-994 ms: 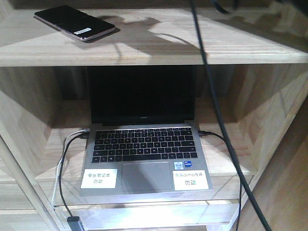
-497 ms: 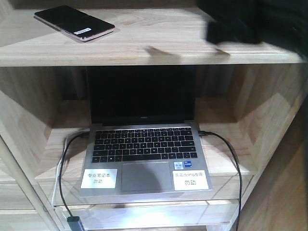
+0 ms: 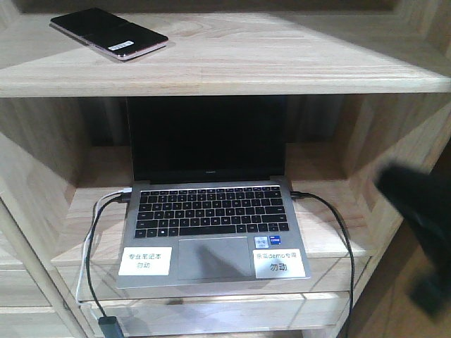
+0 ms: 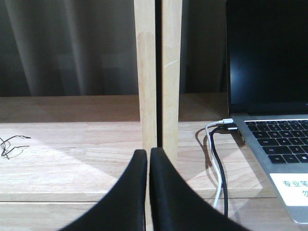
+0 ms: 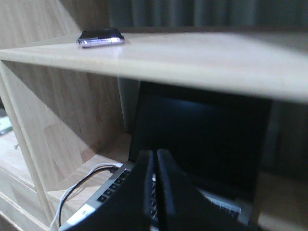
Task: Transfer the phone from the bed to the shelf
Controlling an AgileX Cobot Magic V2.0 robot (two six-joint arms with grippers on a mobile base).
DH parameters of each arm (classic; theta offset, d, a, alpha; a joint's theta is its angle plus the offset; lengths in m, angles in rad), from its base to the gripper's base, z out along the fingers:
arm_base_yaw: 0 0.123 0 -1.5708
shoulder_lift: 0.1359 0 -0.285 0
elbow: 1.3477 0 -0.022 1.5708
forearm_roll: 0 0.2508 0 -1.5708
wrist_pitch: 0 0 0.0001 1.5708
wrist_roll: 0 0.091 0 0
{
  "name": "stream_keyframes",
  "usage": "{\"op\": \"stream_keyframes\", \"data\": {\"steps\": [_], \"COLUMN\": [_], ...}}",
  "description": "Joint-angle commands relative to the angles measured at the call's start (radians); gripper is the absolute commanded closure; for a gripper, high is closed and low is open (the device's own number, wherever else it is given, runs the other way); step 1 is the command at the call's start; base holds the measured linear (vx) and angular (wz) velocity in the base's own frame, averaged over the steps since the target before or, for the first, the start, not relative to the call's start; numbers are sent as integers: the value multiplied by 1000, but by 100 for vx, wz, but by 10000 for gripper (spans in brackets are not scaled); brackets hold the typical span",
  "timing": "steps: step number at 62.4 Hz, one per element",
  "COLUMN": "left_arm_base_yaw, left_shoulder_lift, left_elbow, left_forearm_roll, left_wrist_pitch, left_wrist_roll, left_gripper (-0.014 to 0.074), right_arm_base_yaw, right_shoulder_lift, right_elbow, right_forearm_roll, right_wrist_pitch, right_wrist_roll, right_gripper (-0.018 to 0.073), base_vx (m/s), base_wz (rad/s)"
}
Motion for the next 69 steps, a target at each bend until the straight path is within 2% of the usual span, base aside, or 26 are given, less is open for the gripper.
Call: {"op": "stream_keyframes", "data": {"steps": [1, 19, 69], "left_arm_base_yaw": [0, 0, 0], "left_shoulder_lift": [-8, -8, -8], "left_elbow": [7, 7, 7], "left_forearm_roll": [-9, -9, -9], "left_wrist_pitch": [-70, -70, -70], "left_wrist_roll": [0, 0, 0], "left_gripper": [595, 595, 595], "right_arm_base_yaw": [-4, -4, -4], "right_shoulder_lift": [-95, -303, -324], "right_elbow": [79, 271, 282], "right_forearm_roll": [46, 53, 80], "right_wrist_pitch": [-96, -110, -117], "right_wrist_roll": [-12, -12, -10], "right_gripper": [564, 564, 564], "base_vx": [0, 0, 0], "base_wz": [0, 0, 0]}}
